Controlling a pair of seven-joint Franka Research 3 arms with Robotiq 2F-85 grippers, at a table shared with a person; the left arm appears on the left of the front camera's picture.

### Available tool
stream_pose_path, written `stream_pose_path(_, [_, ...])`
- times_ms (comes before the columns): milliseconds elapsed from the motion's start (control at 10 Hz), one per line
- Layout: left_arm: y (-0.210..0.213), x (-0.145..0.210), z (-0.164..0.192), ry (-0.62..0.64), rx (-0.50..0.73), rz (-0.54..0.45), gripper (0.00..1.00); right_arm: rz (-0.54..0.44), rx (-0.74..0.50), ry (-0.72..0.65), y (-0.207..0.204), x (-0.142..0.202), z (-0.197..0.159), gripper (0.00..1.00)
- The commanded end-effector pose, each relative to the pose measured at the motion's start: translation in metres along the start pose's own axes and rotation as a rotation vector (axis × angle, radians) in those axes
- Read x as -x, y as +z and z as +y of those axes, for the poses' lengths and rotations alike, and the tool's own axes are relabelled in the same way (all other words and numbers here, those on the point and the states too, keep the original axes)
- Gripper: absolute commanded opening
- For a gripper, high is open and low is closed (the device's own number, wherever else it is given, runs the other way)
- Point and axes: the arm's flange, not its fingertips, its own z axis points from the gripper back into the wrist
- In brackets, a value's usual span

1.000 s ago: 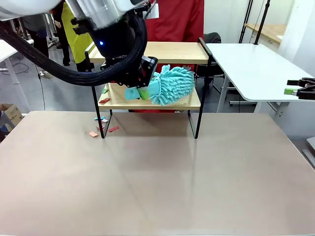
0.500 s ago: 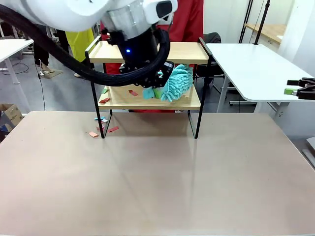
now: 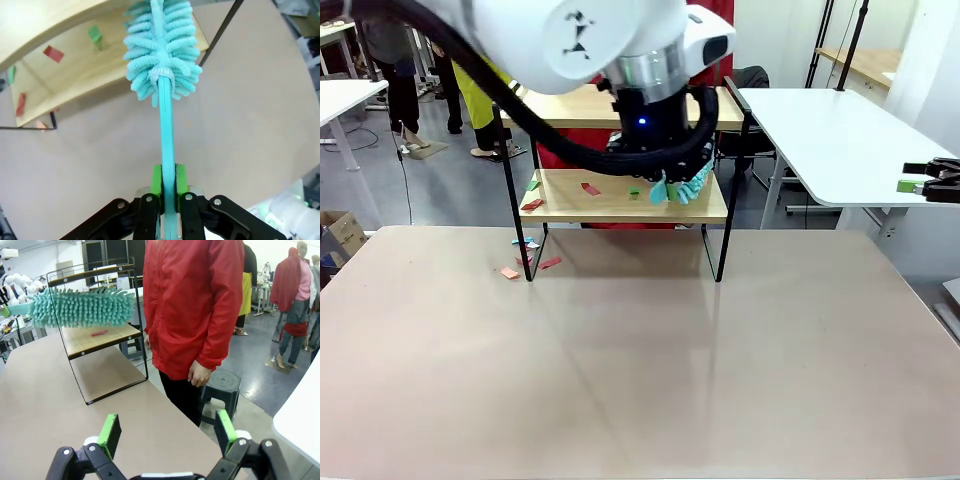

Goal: Clean the shelf.
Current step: Clean the specific section of the Shelf indicated by the human with the Duster.

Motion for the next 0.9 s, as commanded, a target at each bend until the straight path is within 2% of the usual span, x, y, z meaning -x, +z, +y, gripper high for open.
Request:
stream_pose_path(0, [-0.008, -0.023, -0.027, 0.026, -0.057, -0.01, 0.13, 0.014, 0.015, -0.011, -0.002, -0.009, 0.001, 1.0])
stream_pose_path(500, [-0.042, -0.036, -0.053, 0.041, -0.084, 0.031, 0.13, 0.014, 0.015, -0.011, -0.002, -0.009, 0.001, 1.0])
stream_pose_path(800, [-0.06, -0.026, -0.059, 0.052, -0.081, 0.118, 0.13, 0.014, 0.015, -0.011, -0.002, -0.009, 0.001, 1.0])
